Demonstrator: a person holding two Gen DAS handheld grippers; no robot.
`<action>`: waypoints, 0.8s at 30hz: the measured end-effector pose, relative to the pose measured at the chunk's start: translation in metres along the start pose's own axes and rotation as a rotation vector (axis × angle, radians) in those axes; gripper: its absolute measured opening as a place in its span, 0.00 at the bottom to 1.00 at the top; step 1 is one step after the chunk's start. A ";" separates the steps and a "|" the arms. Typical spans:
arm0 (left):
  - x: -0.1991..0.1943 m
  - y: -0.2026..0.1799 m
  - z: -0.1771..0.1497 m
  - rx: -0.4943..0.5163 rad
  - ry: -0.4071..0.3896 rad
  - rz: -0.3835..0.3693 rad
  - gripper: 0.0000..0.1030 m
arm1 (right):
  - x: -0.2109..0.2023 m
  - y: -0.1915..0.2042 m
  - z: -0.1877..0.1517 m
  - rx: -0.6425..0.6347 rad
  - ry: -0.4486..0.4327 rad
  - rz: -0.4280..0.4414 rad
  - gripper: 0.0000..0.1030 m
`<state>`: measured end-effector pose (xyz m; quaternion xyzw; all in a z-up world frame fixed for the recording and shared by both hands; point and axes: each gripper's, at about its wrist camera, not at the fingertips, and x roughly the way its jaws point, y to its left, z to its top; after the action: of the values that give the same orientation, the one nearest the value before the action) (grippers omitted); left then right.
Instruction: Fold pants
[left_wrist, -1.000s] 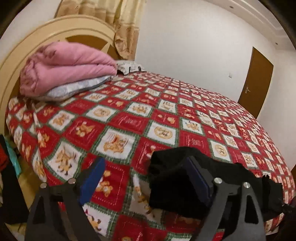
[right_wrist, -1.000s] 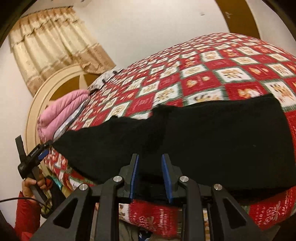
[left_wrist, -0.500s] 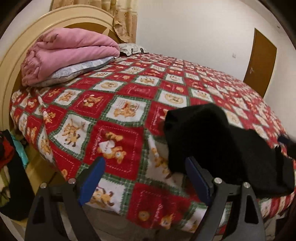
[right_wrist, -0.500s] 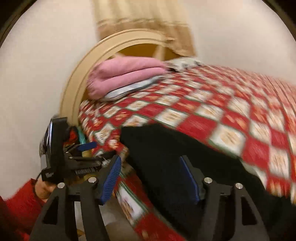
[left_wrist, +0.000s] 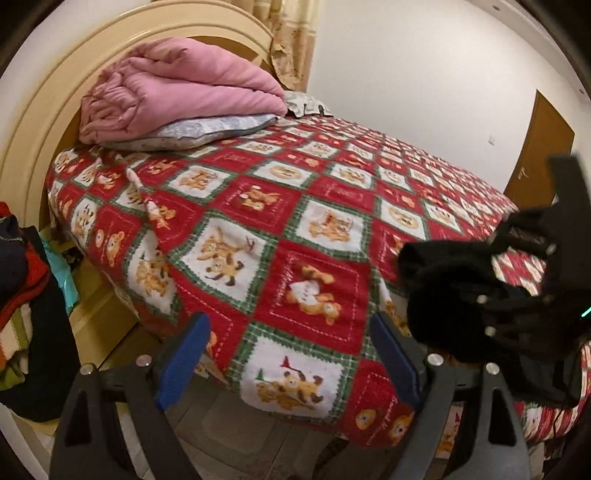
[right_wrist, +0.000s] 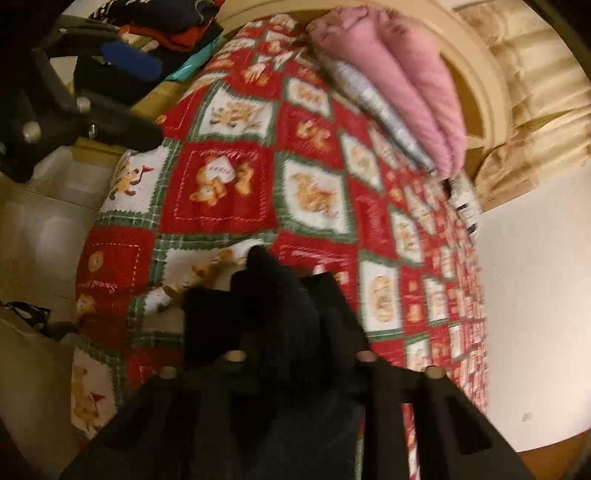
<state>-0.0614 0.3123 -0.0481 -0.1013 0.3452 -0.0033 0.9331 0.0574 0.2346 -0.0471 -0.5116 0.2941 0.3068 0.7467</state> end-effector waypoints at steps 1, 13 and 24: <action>0.001 0.001 0.001 -0.003 -0.002 0.003 0.87 | 0.002 -0.005 0.000 0.045 0.003 0.018 0.14; 0.010 -0.003 -0.003 -0.050 0.026 -0.062 0.87 | -0.018 -0.082 -0.057 1.007 -0.326 0.487 0.16; 0.018 -0.011 -0.011 -0.040 0.068 -0.079 0.87 | -0.036 -0.053 -0.084 1.105 -0.343 0.544 0.43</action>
<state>-0.0538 0.2979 -0.0653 -0.1332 0.3725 -0.0365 0.9177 0.0638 0.1346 -0.0144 0.0982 0.4045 0.3661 0.8323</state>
